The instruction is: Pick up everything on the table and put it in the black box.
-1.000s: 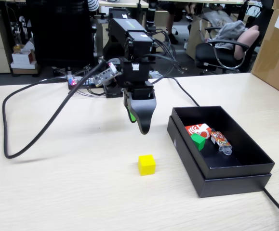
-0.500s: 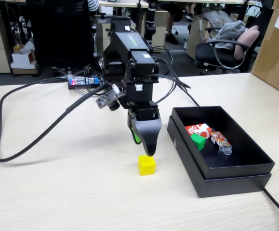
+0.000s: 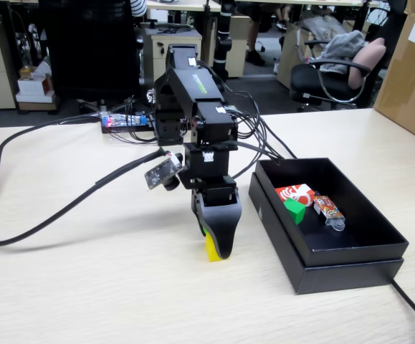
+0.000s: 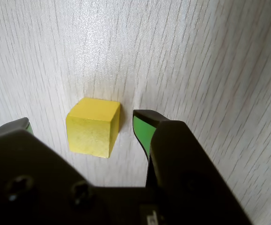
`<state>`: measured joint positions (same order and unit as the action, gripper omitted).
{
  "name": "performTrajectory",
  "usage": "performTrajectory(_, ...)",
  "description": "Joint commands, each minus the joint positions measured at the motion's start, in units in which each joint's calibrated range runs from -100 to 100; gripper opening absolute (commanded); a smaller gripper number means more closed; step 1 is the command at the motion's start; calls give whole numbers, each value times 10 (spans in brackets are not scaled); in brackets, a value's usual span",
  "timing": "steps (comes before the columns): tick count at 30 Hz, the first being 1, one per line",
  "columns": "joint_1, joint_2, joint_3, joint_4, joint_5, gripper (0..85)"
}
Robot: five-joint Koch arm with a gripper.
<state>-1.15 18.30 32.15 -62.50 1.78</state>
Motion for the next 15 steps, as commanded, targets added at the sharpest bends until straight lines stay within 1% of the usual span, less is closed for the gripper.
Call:
performTrajectory(1,0,-8,38,15,0,420)
performTrajectory(3,1,-5,39,15,0,404)
performTrajectory(5,1,2,41,15,0,339)
performTrajectory(8,2,13,45,15,0,338)
performTrajectory(10,1,24,54,15,0,290)
performTrajectory(13,0,42,67,15,1,281)
performTrajectory(14,0,46,67,15,1,263)
performTrajectory(15,0,46,69,15,2,219)
